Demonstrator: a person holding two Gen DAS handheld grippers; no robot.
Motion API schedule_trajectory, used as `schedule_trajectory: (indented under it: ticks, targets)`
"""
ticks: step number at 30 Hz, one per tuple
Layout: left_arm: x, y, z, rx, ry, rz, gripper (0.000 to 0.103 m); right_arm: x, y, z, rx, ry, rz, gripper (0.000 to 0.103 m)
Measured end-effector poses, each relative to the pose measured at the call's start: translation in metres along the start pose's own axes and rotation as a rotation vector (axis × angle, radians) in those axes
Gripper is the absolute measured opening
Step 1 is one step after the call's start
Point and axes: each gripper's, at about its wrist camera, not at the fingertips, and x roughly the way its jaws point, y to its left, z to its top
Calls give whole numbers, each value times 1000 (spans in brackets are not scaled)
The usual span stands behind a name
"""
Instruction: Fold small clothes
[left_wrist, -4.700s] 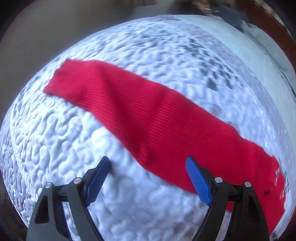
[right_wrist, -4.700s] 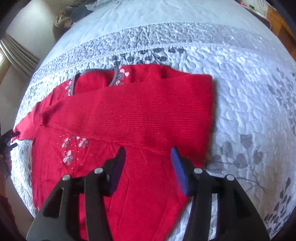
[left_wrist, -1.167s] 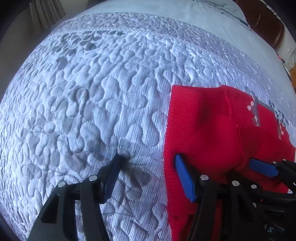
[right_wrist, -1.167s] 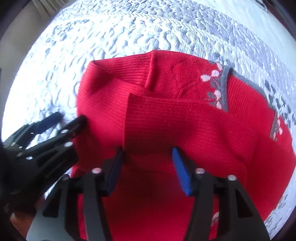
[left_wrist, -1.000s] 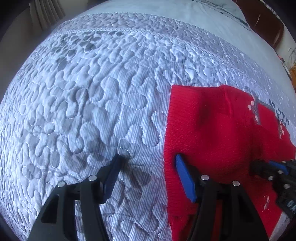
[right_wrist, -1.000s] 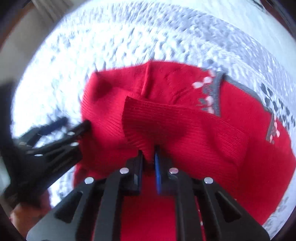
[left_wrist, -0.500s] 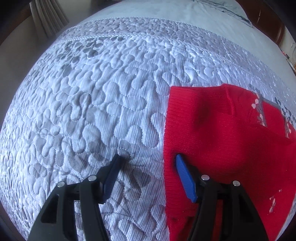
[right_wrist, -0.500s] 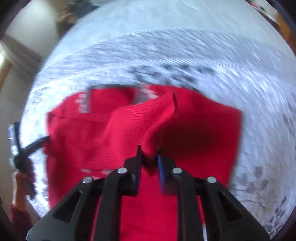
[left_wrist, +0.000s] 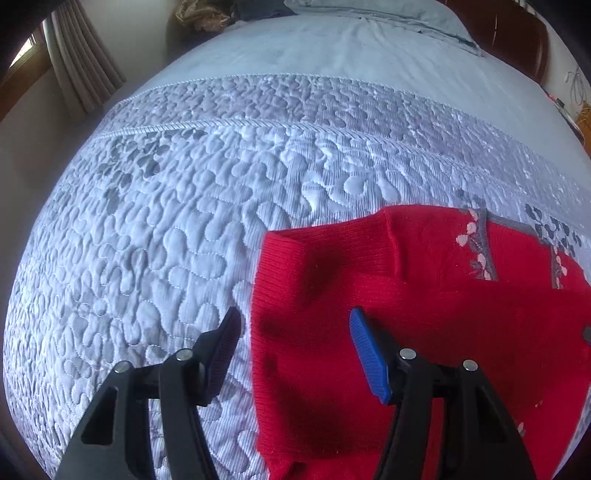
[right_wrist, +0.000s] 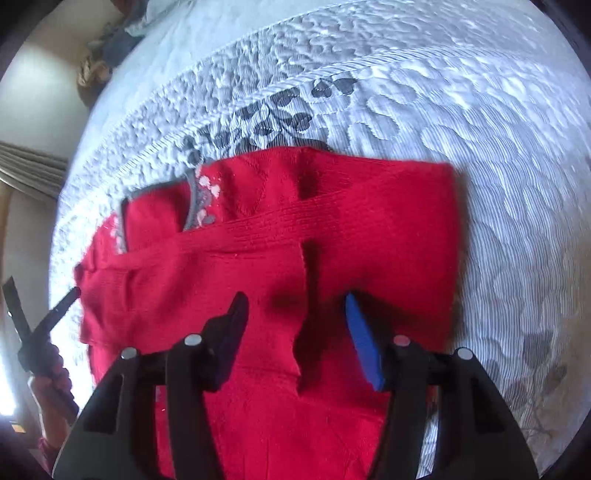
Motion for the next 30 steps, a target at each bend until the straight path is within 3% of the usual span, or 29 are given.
schedule_trajectory:
  ticks: [1, 4, 8, 11, 13, 14, 17, 24, 26, 28, 30]
  targets:
    - [6, -2, -2, 7, 8, 17, 62, 3, 2, 0, -19, 12, 11, 10]
    - [16, -1, -5, -1, 11, 29, 63, -15, 5, -8, -72, -9, 31, 2]
    - [13, -1, -9, -14, -7, 30, 66, -33, -12, -21, -40, -6, 64, 2]
    - [13, 0, -12, -24, -19, 26, 73, -15, -25, -28, -26, 15, 7, 2]
    - [12, -3, -12, -9, -22, 43, 73, -3, -31, -30, -15, 18, 24, 5]
    - [10, -5, -13, 0, -27, 52, 73, -8, -34, -33, -12, 0, 44, 6]
    - [-1, -9, -12, 42, -69, 92, 73, -17, -34, -41, -13, -22, 76, 23]
    - [0, -21, -26, 92, -72, 110, 73, -20, -26, -63, -54, 13, 55, 27]
    - [3, -26, -32, 112, -84, 134, 73, -17, -25, -64, -55, 11, 40, 24]
    - [5, -25, -33, 101, -84, 135, 74, -18, -23, -63, -66, 7, 33, 2]
    - [7, -23, -33, 84, -73, 126, 75, -22, -22, -63, -75, 1, 26, 2]
